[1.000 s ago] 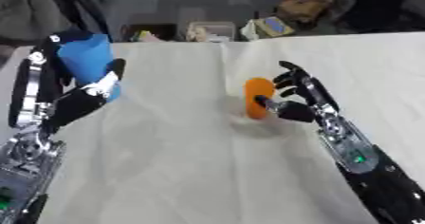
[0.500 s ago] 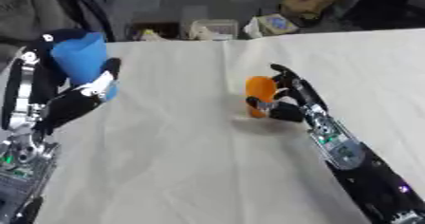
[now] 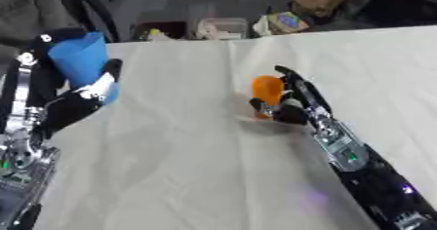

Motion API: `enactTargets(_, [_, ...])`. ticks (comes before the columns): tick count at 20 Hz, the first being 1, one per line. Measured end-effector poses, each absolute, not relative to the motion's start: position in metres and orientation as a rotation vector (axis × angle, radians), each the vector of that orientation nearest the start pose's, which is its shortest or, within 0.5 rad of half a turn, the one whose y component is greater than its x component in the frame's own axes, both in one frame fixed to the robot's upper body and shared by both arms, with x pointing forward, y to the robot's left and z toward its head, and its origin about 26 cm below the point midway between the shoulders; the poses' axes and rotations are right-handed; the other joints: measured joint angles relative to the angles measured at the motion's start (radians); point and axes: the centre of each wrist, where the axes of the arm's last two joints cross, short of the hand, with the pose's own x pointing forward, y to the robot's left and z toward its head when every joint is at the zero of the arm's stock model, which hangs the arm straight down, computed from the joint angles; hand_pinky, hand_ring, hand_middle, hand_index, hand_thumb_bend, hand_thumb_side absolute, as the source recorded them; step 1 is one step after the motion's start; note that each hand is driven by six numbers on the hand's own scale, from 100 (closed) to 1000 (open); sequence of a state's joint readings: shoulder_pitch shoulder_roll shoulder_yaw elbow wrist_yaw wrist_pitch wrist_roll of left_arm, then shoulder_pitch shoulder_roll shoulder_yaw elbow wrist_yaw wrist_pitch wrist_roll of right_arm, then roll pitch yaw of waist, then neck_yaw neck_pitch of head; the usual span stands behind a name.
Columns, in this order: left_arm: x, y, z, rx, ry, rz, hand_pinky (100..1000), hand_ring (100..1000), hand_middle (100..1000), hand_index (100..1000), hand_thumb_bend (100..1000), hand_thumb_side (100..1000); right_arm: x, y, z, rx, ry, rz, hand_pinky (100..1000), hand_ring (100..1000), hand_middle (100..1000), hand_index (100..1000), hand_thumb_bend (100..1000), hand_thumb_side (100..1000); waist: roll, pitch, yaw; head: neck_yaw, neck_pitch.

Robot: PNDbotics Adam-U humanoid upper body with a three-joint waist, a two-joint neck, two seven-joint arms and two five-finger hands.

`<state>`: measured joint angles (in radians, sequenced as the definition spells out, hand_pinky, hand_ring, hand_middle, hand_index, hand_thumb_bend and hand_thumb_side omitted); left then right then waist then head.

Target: Pour the contents of one cup into another cup.

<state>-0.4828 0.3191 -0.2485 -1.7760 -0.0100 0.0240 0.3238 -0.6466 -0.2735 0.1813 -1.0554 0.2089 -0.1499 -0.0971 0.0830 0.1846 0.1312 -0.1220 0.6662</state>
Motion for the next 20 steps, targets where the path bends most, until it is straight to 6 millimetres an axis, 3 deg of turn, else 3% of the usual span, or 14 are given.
enactTargets(14, [0.342,0.189,0.183,0.155,-2.221,-0.259,211,288,277,696,362,100,0.433,-0.221,0.072,-0.311,-1.84,0.569,605,659,613,937,537,337,0.0,0.004,0.009,-0.012,0.0])
enactTargets(20, [0.342,0.188,0.182,0.15,-2.218,-0.255,211,287,276,695,365,100,0.432,-0.213,0.071,-0.334,-1.859,0.583,625,683,633,941,588,352,-0.006,0.005,0.01,-0.012,0.0])
